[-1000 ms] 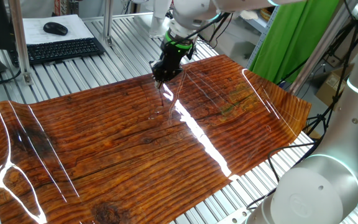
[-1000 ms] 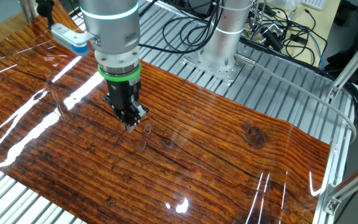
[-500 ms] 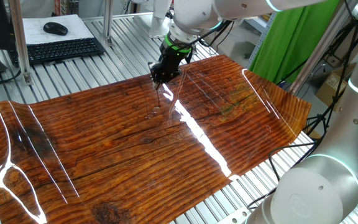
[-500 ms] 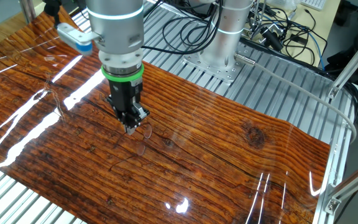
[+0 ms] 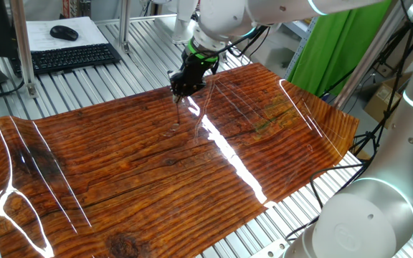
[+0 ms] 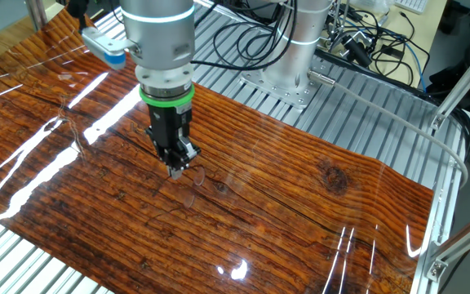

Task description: Unfold the leg of the glasses (with one hand)

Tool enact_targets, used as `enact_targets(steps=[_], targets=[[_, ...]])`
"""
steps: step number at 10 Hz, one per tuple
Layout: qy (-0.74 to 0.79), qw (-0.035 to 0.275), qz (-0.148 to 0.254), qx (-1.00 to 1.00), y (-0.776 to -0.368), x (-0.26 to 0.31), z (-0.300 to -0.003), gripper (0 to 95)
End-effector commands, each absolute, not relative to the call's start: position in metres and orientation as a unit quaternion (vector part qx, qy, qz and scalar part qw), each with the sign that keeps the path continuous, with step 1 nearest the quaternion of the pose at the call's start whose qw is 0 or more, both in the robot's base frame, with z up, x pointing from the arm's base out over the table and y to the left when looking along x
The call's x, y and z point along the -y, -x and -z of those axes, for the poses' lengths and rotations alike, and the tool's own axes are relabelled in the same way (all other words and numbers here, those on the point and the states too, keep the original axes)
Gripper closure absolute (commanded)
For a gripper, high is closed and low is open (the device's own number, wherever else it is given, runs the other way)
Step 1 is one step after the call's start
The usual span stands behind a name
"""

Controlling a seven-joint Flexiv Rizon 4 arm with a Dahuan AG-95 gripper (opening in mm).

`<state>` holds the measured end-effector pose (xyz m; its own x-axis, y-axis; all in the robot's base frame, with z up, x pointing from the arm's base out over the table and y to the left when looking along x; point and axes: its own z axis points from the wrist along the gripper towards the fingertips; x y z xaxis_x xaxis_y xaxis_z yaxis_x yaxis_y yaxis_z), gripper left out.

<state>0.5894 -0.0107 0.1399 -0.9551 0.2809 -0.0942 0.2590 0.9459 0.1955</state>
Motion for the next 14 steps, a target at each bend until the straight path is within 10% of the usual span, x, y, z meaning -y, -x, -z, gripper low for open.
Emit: enact_targets(steps=[1, 14], targets=[[-0.147, 0.061, -0.089, -0.983, -0.595, 0.002, -0.136, 95.0], [-0.204, 0.038, -0.067, -0.976, -0.582, -0.041, -0.140, 76.0]])
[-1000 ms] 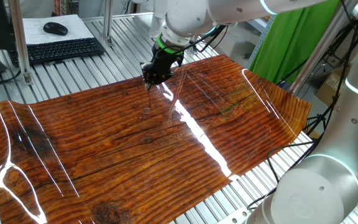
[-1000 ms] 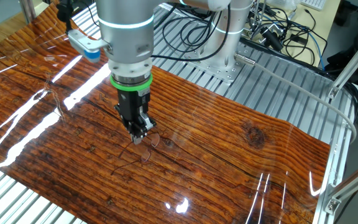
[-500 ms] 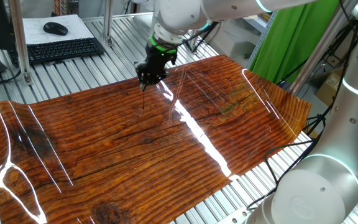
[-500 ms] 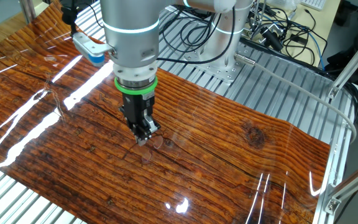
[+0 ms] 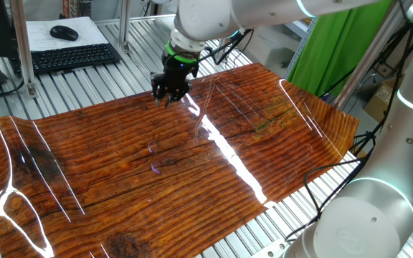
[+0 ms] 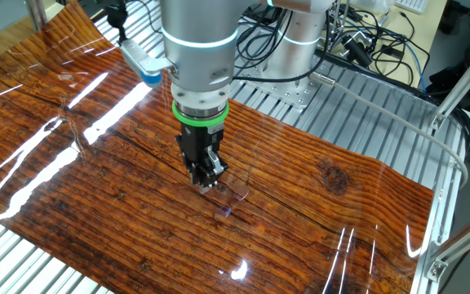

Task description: Unfold the leg of the glasses (with one hand)

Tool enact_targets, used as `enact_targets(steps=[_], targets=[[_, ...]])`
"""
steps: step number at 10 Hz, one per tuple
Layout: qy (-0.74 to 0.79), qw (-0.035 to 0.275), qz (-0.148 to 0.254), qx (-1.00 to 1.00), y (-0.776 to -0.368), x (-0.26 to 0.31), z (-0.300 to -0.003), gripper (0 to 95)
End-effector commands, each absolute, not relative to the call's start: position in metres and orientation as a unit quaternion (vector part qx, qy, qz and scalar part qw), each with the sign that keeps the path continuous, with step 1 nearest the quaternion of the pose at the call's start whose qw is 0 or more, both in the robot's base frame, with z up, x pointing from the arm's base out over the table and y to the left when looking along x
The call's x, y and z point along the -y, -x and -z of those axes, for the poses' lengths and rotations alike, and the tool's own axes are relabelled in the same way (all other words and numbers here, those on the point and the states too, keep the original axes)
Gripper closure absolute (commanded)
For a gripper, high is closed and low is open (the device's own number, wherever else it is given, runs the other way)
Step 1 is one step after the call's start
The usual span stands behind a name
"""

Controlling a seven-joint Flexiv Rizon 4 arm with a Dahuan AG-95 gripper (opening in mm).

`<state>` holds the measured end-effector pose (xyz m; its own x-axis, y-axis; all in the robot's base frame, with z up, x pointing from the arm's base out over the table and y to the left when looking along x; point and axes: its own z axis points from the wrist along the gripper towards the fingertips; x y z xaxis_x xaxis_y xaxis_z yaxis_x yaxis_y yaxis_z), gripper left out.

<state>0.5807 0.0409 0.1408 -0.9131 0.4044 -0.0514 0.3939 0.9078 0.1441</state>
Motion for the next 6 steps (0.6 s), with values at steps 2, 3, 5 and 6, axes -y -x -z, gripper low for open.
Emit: enact_targets(steps=[2, 3, 5, 6], targets=[[-0.206, 0.038, -0.067, -0.976, -0.583, -0.043, -0.137, 76.0], [-0.205, 0.036, -0.066, -0.976, -0.584, -0.044, -0.135, 76.0], [-0.187, 0.018, -0.054, -0.981, -0.590, -0.045, -0.124, 95.0], [-0.164, 0.002, -0.039, -0.986, -0.593, -0.040, -0.117, 95.0]])
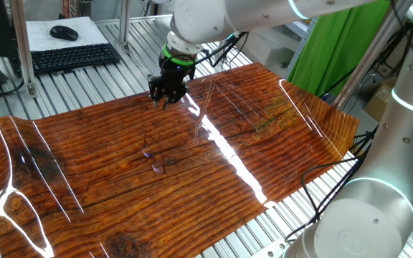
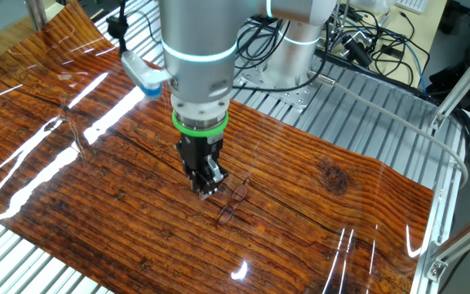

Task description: Unfold the leg of the glasses (with one hand)

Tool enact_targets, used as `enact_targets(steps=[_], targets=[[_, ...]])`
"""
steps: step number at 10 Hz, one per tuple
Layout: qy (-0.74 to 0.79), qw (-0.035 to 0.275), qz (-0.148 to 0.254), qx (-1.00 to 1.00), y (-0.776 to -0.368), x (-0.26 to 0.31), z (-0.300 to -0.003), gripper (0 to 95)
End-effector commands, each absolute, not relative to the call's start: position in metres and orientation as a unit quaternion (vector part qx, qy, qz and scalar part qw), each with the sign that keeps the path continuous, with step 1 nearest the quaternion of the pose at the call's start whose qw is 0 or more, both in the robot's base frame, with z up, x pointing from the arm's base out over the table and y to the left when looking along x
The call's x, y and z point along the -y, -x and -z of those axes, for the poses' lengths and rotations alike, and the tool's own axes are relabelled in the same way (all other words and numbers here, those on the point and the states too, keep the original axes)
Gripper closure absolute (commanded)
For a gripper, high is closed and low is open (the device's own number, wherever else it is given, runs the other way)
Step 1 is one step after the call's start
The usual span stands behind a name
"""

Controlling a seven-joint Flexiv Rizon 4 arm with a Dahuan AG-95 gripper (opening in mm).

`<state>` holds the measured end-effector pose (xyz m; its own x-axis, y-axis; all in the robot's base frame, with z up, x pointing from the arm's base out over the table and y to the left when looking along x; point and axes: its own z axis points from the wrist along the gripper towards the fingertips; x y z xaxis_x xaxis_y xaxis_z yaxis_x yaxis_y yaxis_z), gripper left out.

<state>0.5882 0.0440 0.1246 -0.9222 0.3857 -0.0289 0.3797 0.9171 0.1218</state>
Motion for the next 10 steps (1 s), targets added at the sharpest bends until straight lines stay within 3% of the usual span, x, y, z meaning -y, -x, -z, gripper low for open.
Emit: enact_targets(steps=[1, 2, 3, 6, 10], targets=[[-0.147, -0.013, -0.037, -0.988, -0.595, -0.031, -0.112, 95.0], [-0.113, -0.039, -0.026, -0.993, -0.599, -0.014, -0.102, 95.0], [-0.082, -0.045, -0.010, -0.996, -0.601, 0.001, -0.094, 95.0], [-0.036, -0.049, 0.011, -0.998, -0.590, 0.027, -0.075, 95.0], [-0.010, -0.050, 0.003, -0.999, -0.580, 0.059, -0.063, 95.0]])
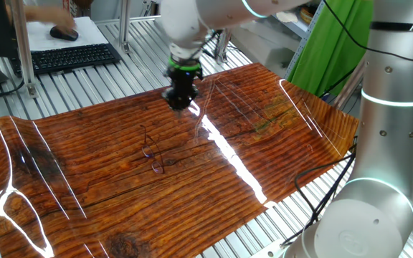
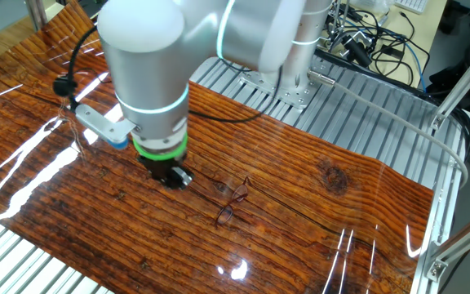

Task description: Unfold the leg of the glasses (with one hand)

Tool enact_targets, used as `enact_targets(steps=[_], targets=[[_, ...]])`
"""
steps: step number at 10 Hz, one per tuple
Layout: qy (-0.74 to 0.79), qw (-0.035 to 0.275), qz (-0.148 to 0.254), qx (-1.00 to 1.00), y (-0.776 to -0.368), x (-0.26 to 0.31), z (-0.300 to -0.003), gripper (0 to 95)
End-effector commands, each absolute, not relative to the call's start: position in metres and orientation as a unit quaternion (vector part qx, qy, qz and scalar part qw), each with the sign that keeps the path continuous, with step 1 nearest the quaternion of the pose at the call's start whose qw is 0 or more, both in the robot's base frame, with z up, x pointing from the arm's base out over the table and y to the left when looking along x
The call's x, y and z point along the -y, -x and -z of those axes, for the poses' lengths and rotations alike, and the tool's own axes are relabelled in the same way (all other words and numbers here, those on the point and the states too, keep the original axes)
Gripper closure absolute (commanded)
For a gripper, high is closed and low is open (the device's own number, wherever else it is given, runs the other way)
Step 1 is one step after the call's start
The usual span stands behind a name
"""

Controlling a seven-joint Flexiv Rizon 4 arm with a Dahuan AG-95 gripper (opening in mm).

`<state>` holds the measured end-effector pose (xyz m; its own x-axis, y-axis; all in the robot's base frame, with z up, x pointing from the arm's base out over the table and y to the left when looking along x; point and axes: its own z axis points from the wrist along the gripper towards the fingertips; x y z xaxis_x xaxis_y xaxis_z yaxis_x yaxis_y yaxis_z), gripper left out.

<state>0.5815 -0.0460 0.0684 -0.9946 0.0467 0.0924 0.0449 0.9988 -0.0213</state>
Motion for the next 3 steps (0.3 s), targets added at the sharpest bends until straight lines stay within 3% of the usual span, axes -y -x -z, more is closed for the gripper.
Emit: enact_targets(steps=[1, 3], targets=[[0.005, 0.051, 0.000, 0.999, -0.5790, 0.0642, -0.0618, 95.0], [0.011, 0.052, 0.000, 0.999, -0.5802, 0.0640, -0.0624, 95.0]])
